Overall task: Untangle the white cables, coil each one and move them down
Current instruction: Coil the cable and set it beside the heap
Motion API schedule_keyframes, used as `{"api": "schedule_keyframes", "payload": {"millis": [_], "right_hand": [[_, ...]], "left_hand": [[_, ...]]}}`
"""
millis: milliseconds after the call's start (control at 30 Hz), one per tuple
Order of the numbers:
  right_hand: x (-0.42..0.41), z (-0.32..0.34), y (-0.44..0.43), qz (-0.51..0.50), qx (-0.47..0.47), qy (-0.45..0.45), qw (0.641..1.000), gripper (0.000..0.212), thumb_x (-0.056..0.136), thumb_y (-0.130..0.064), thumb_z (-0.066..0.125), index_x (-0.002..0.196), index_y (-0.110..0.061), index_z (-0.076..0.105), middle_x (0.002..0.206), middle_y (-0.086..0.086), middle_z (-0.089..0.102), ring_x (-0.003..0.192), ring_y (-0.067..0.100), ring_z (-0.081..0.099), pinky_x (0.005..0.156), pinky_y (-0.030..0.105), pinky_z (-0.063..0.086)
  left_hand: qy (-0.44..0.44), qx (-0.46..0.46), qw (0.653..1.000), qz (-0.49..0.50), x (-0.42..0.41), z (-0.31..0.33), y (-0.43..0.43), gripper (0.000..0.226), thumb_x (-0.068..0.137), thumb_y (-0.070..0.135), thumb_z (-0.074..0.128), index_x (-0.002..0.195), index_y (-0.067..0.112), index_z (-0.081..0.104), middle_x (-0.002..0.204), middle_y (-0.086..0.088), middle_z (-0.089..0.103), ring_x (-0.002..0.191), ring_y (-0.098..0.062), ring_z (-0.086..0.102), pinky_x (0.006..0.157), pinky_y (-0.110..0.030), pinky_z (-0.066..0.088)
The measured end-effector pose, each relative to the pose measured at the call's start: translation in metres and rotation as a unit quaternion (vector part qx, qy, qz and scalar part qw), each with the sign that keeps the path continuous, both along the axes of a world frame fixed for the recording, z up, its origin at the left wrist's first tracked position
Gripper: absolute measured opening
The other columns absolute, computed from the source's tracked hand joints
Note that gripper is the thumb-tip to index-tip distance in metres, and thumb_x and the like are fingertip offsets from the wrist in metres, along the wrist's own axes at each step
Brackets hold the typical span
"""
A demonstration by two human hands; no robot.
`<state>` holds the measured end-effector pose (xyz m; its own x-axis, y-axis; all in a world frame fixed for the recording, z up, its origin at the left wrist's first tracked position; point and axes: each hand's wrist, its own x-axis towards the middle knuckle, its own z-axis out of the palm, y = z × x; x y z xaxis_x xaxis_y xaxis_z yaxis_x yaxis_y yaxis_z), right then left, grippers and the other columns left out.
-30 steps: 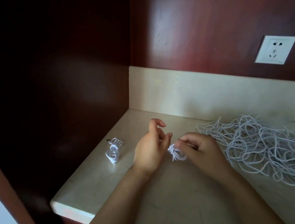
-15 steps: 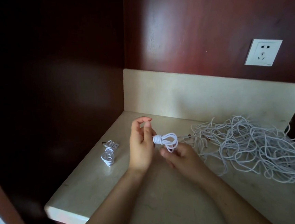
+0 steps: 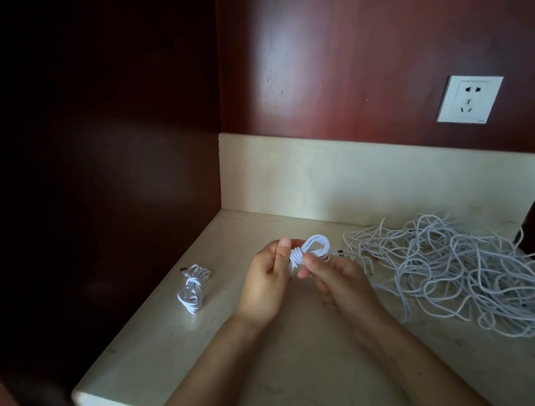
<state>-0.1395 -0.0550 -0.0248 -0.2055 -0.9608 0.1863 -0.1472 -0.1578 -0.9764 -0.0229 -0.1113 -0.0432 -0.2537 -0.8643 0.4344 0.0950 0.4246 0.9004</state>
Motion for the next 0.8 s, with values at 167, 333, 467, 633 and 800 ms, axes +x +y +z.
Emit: {"api": "schedule_keyframes", "payload": {"millis": [167, 333, 467, 633, 800], "right_hand": [[-0.006, 0.003, -0.002, -0.026, 0.007, -0.016, 1.000, 0.036, 0.096, -0.020, 0.058, 0.061, -0.016, 0.062, 0.040, -0.012, 0.036, 0.037, 0.000, 0.028, 0.041, 0.013, 0.023], [-0.010, 0.005, -0.002, -0.018, -0.043, 0.046, 0.998, 0.033, 0.099, -0.010, 0.052, 0.066, -0.011, 0.061, 0.037, -0.013, 0.048, 0.039, -0.002, 0.045, 0.048, 0.010, 0.033], [-0.012, 0.002, -0.004, -0.022, -0.069, 0.111, 0.991, 0.030, 0.099, -0.008, 0.052, 0.072, -0.008, 0.063, 0.042, -0.021, 0.052, 0.047, -0.007, 0.051, 0.054, 0.008, 0.035], [-0.011, -0.002, -0.006, -0.032, -0.096, 0.175, 0.979, 0.024, 0.093, -0.023, 0.056, 0.072, -0.015, 0.066, 0.067, -0.017, 0.066, 0.065, -0.005, 0.057, 0.064, 0.012, 0.039], [-0.015, -0.002, -0.003, -0.047, -0.116, 0.220, 0.968, 0.025, 0.085, -0.036, 0.055, 0.072, -0.019, 0.068, 0.066, -0.007, 0.063, 0.062, 0.004, 0.054, 0.064, 0.029, 0.043]], "left_hand": [[0.002, 0.048, 0.996, -0.073, 0.001, 0.001, 0.001, 0.040, 0.103, 0.031, 0.042, 0.076, 0.012, 0.064, 0.071, -0.006, 0.061, 0.069, -0.014, 0.054, 0.064, -0.020, 0.043], [0.041, 0.091, 0.985, -0.140, -0.002, 0.004, 0.003, 0.026, 0.103, 0.021, 0.044, 0.092, 0.004, 0.060, 0.078, -0.003, 0.061, 0.074, -0.012, 0.056, 0.071, -0.019, 0.046], [0.126, 0.160, 0.968, -0.150, 0.000, 0.005, -0.002, 0.033, 0.095, 0.032, 0.055, 0.102, 0.003, 0.069, 0.098, -0.015, 0.069, 0.086, -0.023, 0.063, 0.080, -0.030, 0.053], [0.179, 0.216, 0.942, -0.182, 0.004, 0.007, -0.005, 0.035, 0.084, 0.031, 0.055, 0.103, 0.003, 0.066, 0.097, -0.008, 0.073, 0.079, -0.014, 0.069, 0.070, -0.025, 0.057], [0.185, 0.215, 0.948, -0.145, 0.007, 0.007, -0.005, 0.019, 0.087, 0.014, 0.062, 0.105, 0.008, 0.061, 0.094, -0.009, 0.073, 0.072, -0.017, 0.071, 0.066, -0.027, 0.057]]}}
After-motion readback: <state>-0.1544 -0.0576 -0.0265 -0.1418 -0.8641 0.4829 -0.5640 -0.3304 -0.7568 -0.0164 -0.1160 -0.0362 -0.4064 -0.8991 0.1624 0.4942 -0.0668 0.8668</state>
